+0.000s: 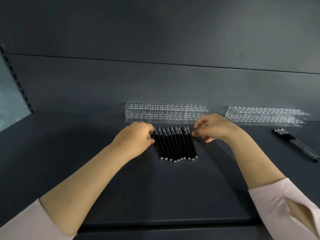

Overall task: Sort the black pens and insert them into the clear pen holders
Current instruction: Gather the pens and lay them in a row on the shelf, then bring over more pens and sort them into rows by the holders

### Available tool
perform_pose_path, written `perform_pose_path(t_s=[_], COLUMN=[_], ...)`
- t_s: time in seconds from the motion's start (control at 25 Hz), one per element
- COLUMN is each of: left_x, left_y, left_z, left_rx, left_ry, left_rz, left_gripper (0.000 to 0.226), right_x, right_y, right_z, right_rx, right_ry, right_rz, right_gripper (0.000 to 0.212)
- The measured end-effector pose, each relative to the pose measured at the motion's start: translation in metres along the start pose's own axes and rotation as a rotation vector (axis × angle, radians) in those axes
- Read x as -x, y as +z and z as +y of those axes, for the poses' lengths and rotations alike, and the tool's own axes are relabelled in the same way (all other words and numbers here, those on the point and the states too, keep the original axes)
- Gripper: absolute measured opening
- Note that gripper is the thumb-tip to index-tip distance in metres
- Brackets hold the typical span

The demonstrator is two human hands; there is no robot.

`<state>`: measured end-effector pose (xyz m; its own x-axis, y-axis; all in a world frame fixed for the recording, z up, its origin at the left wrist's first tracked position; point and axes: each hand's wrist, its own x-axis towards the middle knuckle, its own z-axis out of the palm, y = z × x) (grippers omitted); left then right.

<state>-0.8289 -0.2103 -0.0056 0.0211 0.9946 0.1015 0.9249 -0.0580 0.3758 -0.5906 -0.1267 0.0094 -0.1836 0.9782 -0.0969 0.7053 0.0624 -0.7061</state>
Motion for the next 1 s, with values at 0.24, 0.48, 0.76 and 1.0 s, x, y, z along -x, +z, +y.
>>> perform_pose_path(t_s=[0.24,0.48,0.76,1.0], left_x=[-0.004,-0.006,0.006,-0.015], left_y=[-0.011,0.014,0.113,0.172], left_z=[0.061,0.178,0.365,0.493], left_rx=[-0.154,-0.186,-0.188,-0.140], left_ry=[0.160,0.266,0.412,0.487], left_rz=[0.077,0.186,0.189,0.122], left_gripper=[0.042,0.040,0.041,0.044], right_x=[0.047,0.115,0.212,0.239], right_y=[-0.072,-0.165,-0.281,-0.368], right_z=[0.016,0.096,0.246,0.346], right_rx=[0.203,0.366,0.450,0.438], right_ry=[-0.114,-0.144,-0.039,0.070], right_rz=[0.220,0.361,0.431,0.458], right_gripper=[0.031,0.042,0.046,0.048])
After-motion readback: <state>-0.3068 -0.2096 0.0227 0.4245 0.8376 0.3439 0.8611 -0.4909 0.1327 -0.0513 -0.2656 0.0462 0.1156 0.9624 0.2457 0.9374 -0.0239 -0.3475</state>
